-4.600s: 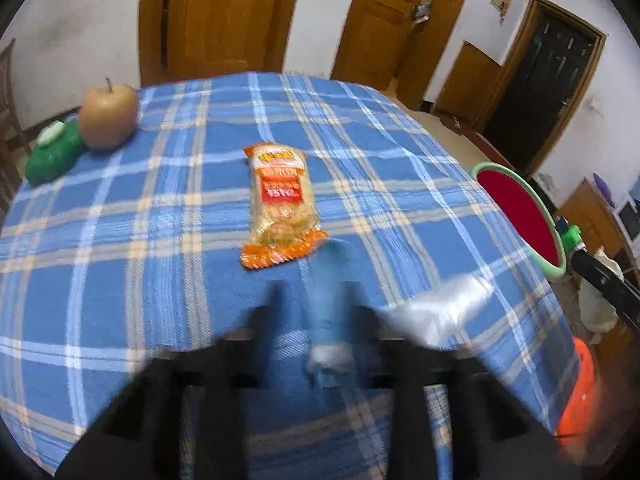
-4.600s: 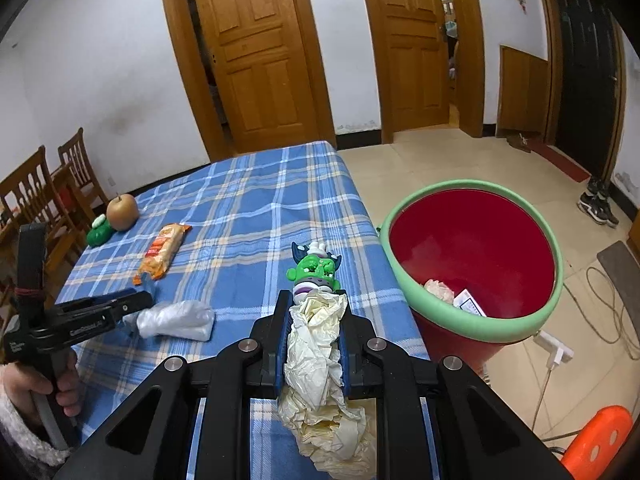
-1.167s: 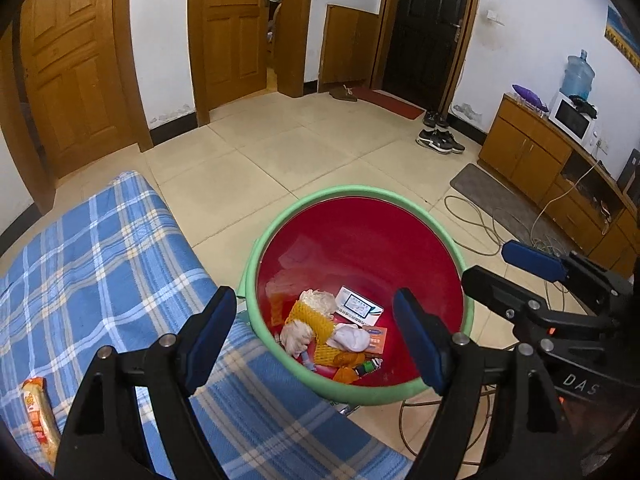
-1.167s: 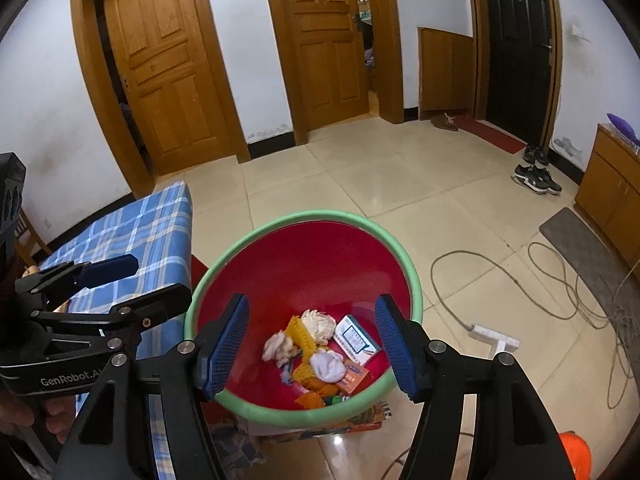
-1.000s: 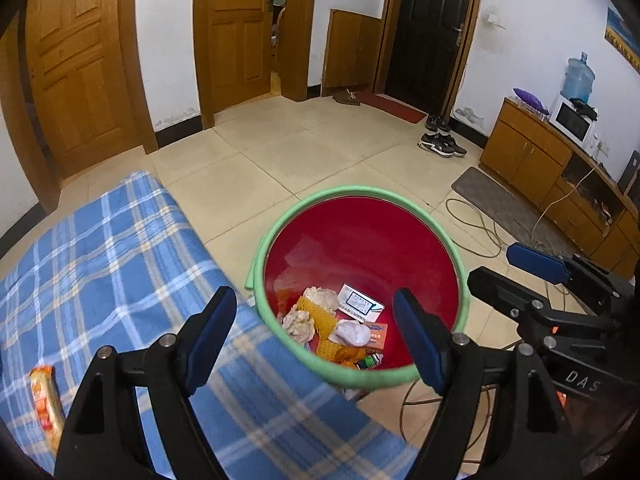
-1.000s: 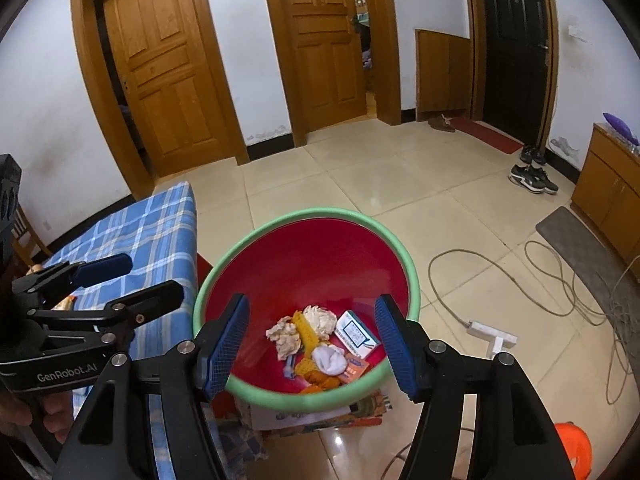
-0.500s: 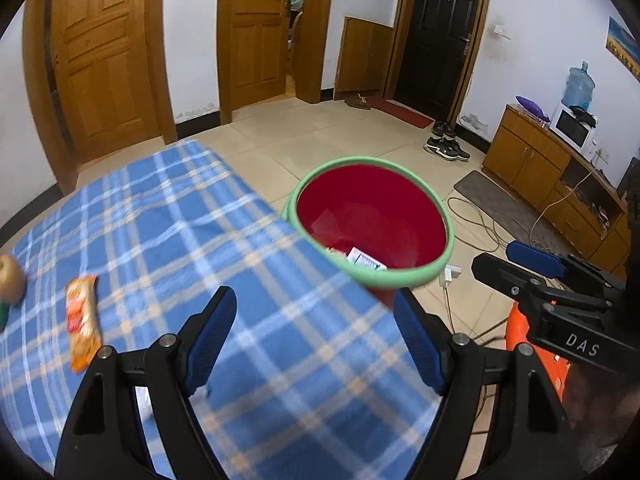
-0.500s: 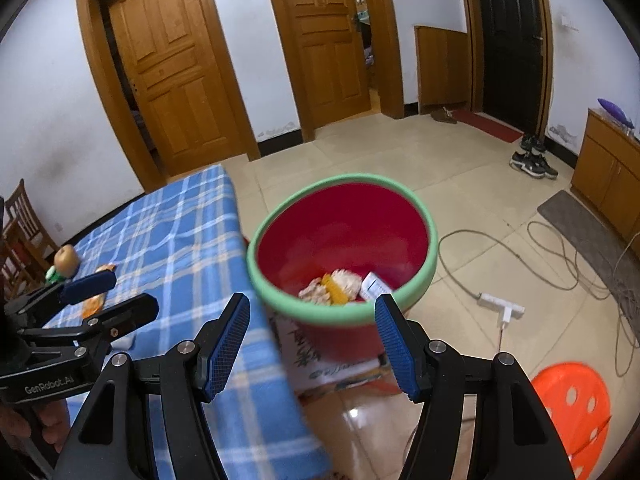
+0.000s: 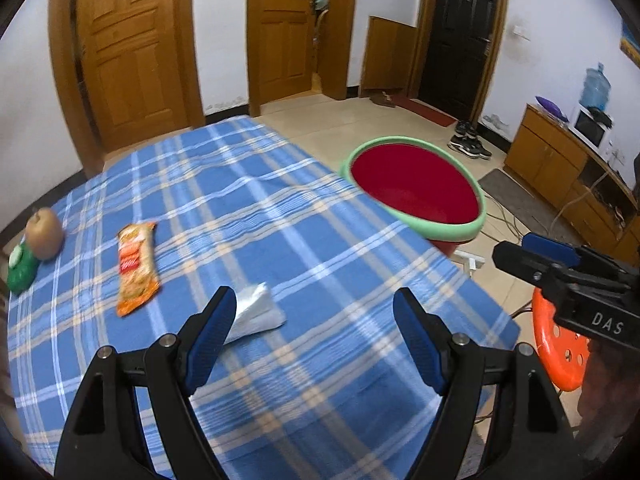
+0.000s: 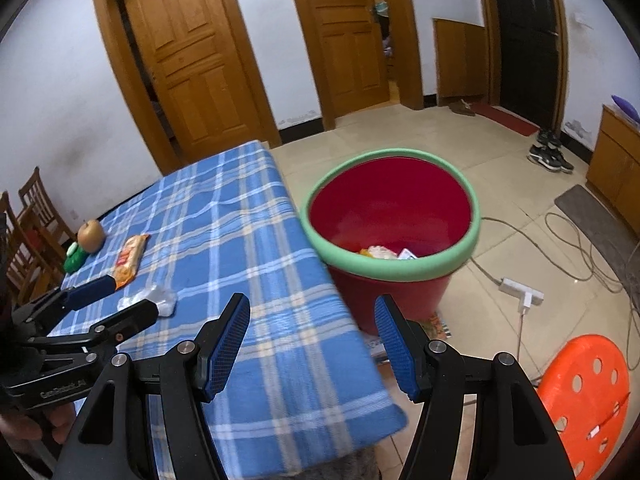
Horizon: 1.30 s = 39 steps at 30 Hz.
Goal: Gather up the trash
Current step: 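Move both grippers back over the table items, then grasp the clear plastic bag with the left gripper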
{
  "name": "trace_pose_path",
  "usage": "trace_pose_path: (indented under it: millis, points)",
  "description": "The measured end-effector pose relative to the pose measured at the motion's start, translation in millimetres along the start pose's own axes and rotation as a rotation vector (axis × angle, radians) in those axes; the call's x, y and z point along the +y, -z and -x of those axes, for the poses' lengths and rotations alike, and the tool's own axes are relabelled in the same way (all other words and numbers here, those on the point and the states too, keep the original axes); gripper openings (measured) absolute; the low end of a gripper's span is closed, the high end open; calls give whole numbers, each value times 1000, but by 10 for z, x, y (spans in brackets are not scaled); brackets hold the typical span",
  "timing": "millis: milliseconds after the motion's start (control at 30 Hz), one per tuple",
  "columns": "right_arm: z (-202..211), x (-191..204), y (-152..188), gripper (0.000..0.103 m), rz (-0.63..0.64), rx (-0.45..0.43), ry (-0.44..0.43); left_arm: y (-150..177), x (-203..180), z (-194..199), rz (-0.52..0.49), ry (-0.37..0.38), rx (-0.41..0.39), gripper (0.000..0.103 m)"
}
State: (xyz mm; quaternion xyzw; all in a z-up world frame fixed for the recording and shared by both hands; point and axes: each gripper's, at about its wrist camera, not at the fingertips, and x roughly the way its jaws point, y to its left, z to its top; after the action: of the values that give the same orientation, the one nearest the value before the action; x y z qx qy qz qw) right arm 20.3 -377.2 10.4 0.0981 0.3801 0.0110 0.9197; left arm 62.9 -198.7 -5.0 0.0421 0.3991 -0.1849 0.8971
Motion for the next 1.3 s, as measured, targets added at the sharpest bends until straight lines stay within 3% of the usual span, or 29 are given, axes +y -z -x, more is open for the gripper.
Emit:
trace_pose_path:
  millis: [200,400,667,733,767,800,833,933,967,1133,1300]
  points:
    - [-253,312,-6,66,63,28,-70,186,454,39,89,-54,-21,81]
    - [-511,618,5,66,104,68,-127,248,778,78,144,-36,-15,87]
    - [-550,692,6,66,123,70,-140,228,788,-186,92,71,13,87]
    - [-518,673,-5,66,123,64,-135,217,741,-248,60,74,13,83]
    - [-510,672,-14,66,122,61,-132,216,721,-288,47,78,22,71]
    - [-499,673,-21,66,122,56,-129,217,715,-331,42,78,37,52]
    - [-487,671,-30,66,122,53,-127,228,720,-399,50,81,65,44]
    - [-475,697,-56,66,126,46,-130,254,787,-389,88,110,39,39]
    - [-482,720,-61,66,129,46,-132,269,798,-374,92,106,40,29]
    - [-549,895,-62,66,155,55,-163,354,889,-196,126,72,13,28]
    - [-665,1218,-58,66,208,68,-209,447,1109,81,171,-55,-37,27]
